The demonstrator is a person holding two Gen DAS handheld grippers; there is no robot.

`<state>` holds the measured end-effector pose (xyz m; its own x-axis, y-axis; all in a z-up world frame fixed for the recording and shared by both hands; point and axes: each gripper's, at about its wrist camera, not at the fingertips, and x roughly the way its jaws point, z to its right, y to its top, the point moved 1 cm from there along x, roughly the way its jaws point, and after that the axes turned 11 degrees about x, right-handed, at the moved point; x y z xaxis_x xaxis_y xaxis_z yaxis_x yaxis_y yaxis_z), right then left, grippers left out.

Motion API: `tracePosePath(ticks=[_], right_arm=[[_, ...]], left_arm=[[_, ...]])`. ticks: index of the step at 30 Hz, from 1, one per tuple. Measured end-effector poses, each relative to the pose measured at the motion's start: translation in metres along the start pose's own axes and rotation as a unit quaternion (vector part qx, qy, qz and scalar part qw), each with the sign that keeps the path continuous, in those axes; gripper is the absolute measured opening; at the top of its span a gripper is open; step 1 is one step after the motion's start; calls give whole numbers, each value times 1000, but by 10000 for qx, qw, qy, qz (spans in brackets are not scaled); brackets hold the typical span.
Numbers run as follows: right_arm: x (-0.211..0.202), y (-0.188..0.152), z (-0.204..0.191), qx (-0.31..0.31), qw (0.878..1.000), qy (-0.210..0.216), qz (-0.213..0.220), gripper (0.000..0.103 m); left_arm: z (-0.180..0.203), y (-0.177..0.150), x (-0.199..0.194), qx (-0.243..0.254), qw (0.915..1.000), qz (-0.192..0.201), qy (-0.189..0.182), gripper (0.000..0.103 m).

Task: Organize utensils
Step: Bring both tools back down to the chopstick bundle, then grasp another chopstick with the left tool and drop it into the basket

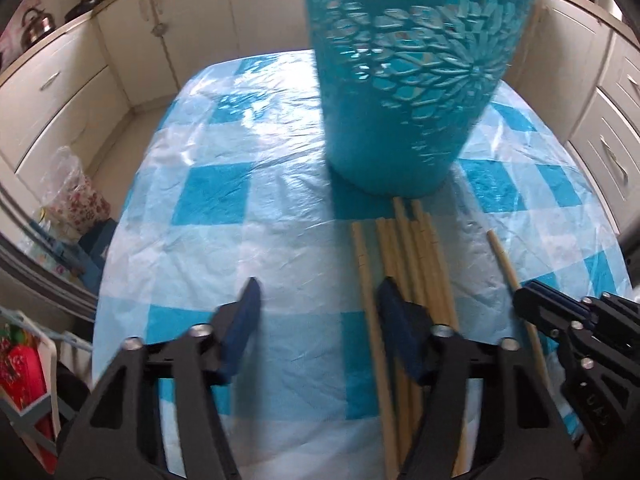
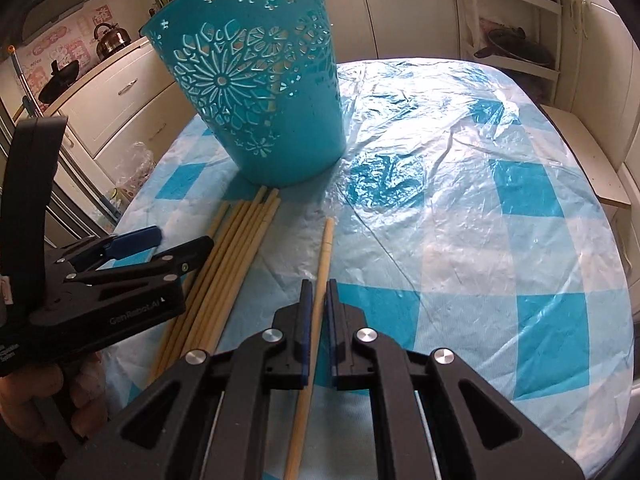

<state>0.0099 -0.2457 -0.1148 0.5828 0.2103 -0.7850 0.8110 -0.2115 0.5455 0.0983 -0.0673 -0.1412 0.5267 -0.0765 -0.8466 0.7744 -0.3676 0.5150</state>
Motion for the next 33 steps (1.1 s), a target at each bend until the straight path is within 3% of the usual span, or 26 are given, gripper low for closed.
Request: tracePosePath(ticks=[3,6,12,16,19,22,25,28,33], right_arm=[[1,1,1,19,10000,17,29,7],[1,1,3,57,10000,48,56,7],[1,2,5,143,9998,100,83,7],[1,2,6,197,9997,137,90,7],[1,2,7,223,9996,142,96,8],[1,1,7,221,9996,129,112,8],[1,1,7,229,9996,134,122,8],[0,0,8,237,9995,147,134,8],[0,0,9,279,9994,174,143,8]], left_arm=[[8,5,0,201,9996,21,-202,16],[6,4,0,140,9991,28,-391,7],[-21,-4,-5,-422,9940,-97,-1007,5],[-37,-7,-32,-682,9889,128,-1312,5],[-47,0,-75,-849,9812,632,-1615,5],[-56,22,-127,-889,9707,1386,-1750,5],[-67,54,-169,-960,9550,2182,-1765,5],[-69,91,-202,-1043,9353,3031,-1498,5],[-66,142,-205,-1177,9153,3709,-1044,5]])
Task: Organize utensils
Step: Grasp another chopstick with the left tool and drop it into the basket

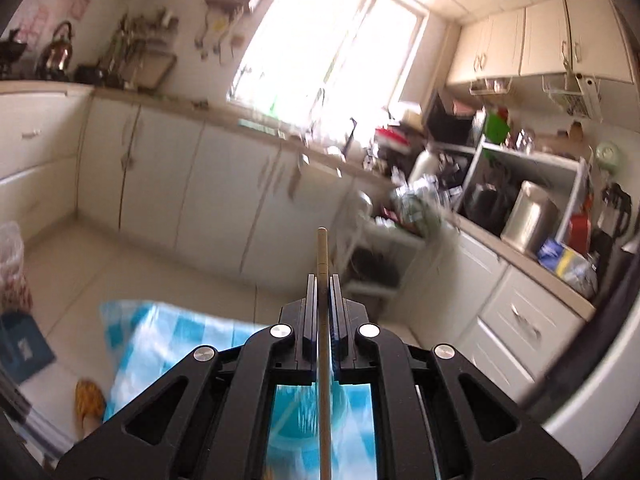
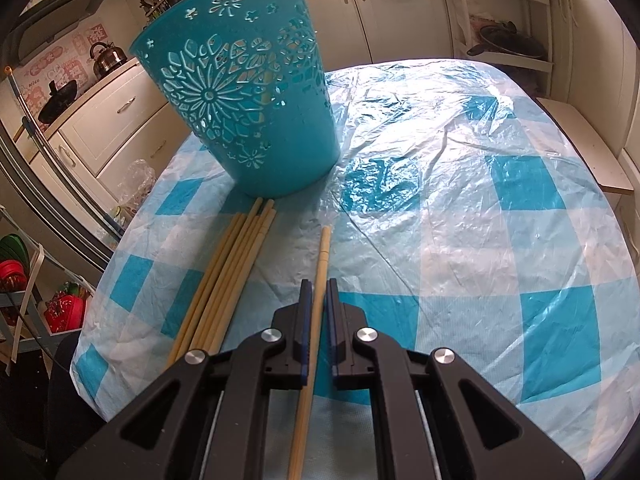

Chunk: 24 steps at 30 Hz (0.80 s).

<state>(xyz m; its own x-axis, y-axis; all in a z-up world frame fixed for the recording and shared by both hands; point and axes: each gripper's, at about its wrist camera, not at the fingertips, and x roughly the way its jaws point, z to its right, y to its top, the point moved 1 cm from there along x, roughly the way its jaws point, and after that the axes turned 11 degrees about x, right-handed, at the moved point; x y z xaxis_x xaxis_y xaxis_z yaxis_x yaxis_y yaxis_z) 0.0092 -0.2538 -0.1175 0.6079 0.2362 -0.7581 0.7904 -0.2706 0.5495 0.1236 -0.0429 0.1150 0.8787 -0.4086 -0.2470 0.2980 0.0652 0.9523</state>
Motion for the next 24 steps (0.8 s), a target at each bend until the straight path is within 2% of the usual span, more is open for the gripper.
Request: tracePosePath(ticks=[3,6,9,14,20,24], right_arm=[[0,0,0,7,10000,-12,-14,8],[1,2,-1,14,10000,-13,-37,8],[2,4,-1,30,10000,4,-66,8],[3,5,0,37,9999,37,-92,8],[3,5,0,10,10000,19,-97,8],[2,4,-1,-33,9999,-23,-96,8]], left_arm=[[7,11,24,175,9985,358,371,5],[8,12,53,322,9953,487,766,5],[1,-4,85,332,9938,263,1028,5],[-9,-34,109,382,9920,-130,1193,5],[-10,-61,112,638,9878,-741,1213,5],[-14,-67,104,692,9839,-1087,1234,7]])
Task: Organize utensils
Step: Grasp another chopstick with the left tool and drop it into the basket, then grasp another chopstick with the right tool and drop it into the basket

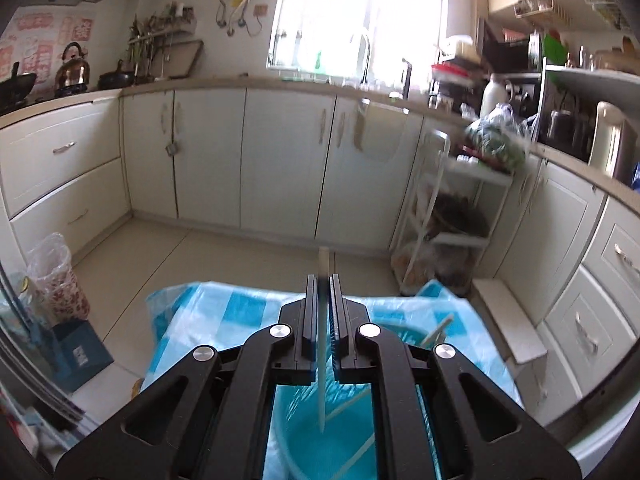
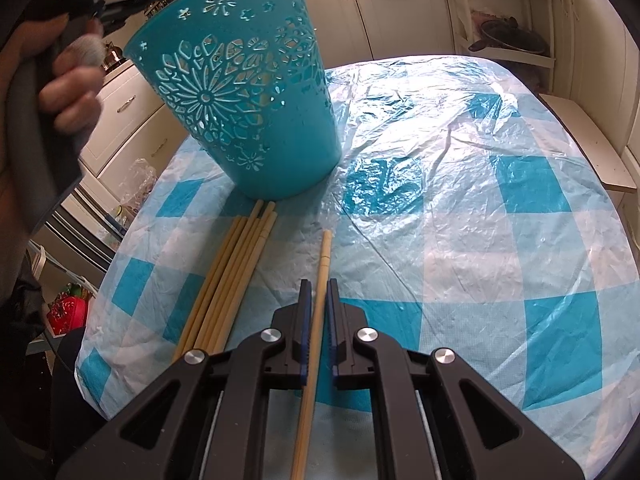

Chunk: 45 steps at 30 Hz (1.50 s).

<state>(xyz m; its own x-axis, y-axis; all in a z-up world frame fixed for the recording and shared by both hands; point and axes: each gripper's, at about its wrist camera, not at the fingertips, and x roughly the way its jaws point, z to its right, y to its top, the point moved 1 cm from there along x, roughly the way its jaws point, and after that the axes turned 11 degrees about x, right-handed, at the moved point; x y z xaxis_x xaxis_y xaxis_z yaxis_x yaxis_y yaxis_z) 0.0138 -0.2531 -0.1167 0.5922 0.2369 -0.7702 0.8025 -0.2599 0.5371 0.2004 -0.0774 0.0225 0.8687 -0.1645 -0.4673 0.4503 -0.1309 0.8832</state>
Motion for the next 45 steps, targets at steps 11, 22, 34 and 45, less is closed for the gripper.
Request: tracePosePath(ticks=[11,22,34,45], right_arm=[[0,-15,-24,-883,9926,-803,216,13],[-50,-2,-1,330,9979,419,364,6],[-143,126,-71,302,9516,1796,2477,6],[-57,192,-94,502,9475,1000,2995,6]], left_arm=[[-59,-32,-87,-620,9979,-46,175,63],[-76,-108,-124,-751,9943,-749,-97,75],[-80,-132,-127,-1002,9887,-1071,-312,75],[-69,-123,-136,-999,9892,-946,-500,79]])
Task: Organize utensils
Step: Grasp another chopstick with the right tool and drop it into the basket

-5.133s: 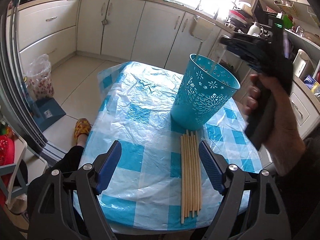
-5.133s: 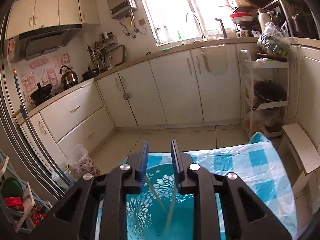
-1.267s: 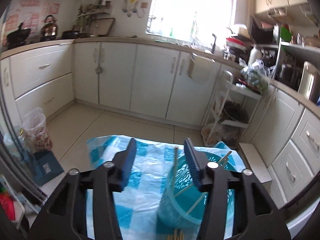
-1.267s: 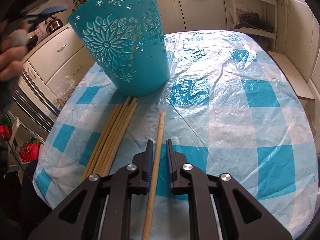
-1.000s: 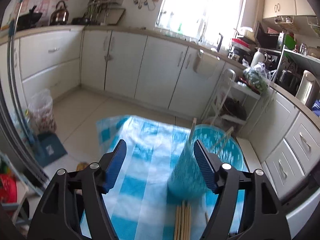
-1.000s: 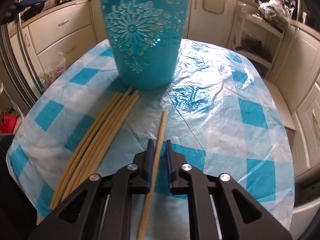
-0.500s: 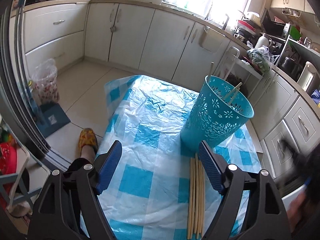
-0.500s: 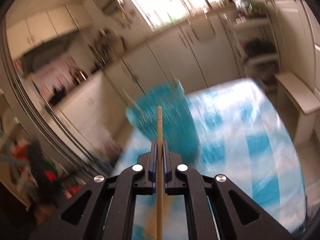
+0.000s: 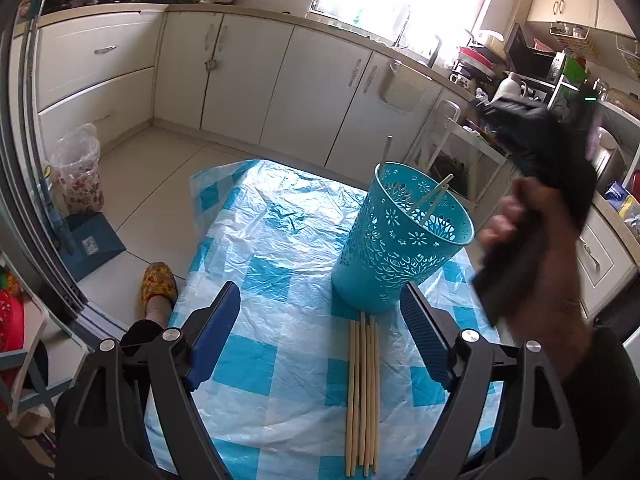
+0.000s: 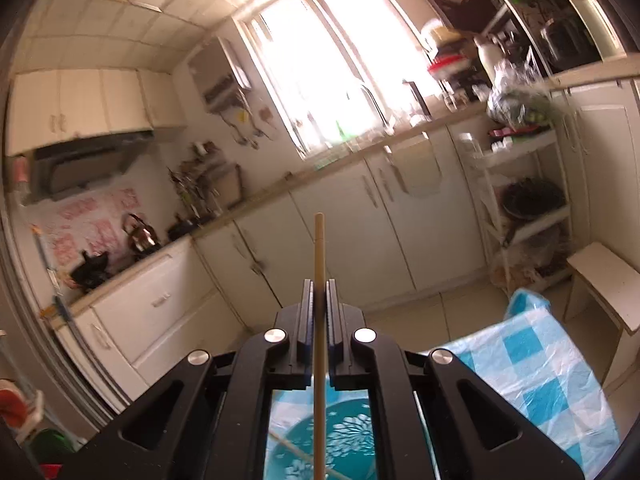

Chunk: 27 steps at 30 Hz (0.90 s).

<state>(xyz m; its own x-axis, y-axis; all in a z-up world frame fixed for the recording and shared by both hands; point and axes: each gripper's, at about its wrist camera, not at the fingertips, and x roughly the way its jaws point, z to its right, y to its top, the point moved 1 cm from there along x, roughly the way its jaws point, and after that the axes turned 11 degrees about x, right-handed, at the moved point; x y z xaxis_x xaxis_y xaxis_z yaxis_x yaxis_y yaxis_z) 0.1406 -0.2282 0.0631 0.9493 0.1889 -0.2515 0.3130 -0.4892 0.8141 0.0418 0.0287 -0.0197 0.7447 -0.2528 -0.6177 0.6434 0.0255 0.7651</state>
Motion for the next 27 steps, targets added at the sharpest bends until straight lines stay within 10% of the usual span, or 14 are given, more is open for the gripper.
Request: tracePosePath(ticks=[8,27], right_arm=[[-13,-30,2,-406,9978,-141,-511,7],[-233,-102,-4,-400,9955,-336,-795,31]], left_arm=[[1,-4,-3,-94,9999,-53,-46,79],[32,-27,-84,347,9989,283,103,85]])
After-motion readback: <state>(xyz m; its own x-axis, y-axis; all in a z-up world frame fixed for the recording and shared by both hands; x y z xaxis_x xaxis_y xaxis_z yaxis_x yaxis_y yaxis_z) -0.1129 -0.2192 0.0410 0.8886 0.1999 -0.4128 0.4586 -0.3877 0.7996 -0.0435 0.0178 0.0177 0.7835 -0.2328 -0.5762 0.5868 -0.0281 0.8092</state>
